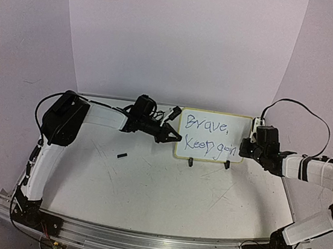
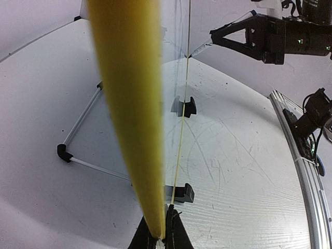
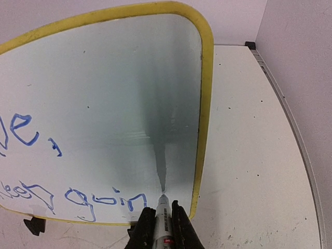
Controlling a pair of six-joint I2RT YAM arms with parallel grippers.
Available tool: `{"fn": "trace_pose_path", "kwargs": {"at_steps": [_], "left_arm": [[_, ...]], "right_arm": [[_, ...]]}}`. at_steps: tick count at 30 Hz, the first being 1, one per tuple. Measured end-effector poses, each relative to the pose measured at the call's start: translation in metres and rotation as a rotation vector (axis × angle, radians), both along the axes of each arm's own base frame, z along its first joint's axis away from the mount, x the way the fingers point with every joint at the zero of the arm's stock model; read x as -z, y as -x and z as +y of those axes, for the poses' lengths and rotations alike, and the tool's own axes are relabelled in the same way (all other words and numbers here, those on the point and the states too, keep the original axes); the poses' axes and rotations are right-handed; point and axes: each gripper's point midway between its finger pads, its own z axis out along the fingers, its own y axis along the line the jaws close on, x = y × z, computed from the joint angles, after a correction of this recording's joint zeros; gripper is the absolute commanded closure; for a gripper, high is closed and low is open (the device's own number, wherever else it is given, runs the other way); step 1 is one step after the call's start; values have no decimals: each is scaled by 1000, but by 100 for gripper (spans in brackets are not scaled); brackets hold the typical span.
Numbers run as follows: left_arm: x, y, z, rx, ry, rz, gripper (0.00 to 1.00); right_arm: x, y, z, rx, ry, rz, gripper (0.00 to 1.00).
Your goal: Write a sentence on the whiteboard
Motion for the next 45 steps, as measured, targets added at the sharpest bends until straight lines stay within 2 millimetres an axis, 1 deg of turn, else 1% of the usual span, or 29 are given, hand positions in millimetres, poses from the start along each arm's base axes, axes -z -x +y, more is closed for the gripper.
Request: {"fn": "trace_pose_path", "kwargs": {"at_steps": [4, 10, 13, 27, 34, 40, 45], "left_arm": [[0, 0, 0, 0, 0, 0, 100], [0, 0, 0, 0, 0, 0, 100], [0, 0, 0, 0, 0, 0, 100], [0, 0, 0, -2, -1, 5, 100], [0, 0, 0, -2, -1, 5, 100], [0, 0, 0, -2, -1, 5, 100], [0, 0, 0, -1, 0, 4, 100]], "right_arm": [[5, -1, -1, 4, 4, 13, 100], [5, -1, -3, 11, 7, 9, 100], [3, -2, -2, 6, 5, 3, 100], [14, -2, 6, -25, -15, 32, 100], [14, -2, 5, -15, -18, 34, 100], [27, 1, 2, -3, -2, 76, 100], [28, 1, -2, 15, 12, 79, 100]]}}
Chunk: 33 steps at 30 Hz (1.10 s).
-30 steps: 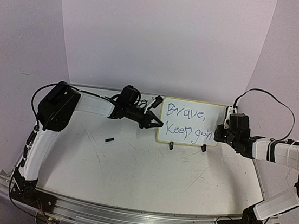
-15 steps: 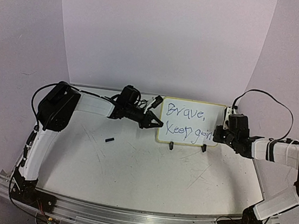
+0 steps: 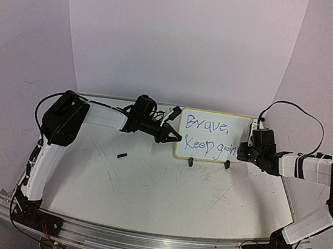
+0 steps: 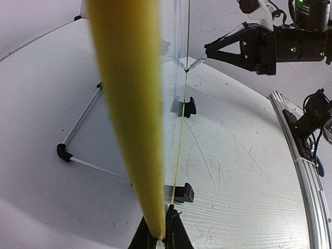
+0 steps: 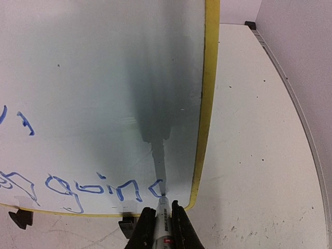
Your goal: Write a sentence on the whiteboard
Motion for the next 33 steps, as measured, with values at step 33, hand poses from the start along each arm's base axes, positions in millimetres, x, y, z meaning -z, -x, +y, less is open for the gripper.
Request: {"fn": "trace_pose_path", "kwargs": {"at_steps": [33], "left_arm": [[0, 0, 0, 1, 0, -1, 100]], "right_arm": [[-22, -5, -2, 17, -9, -74, 100]]}}
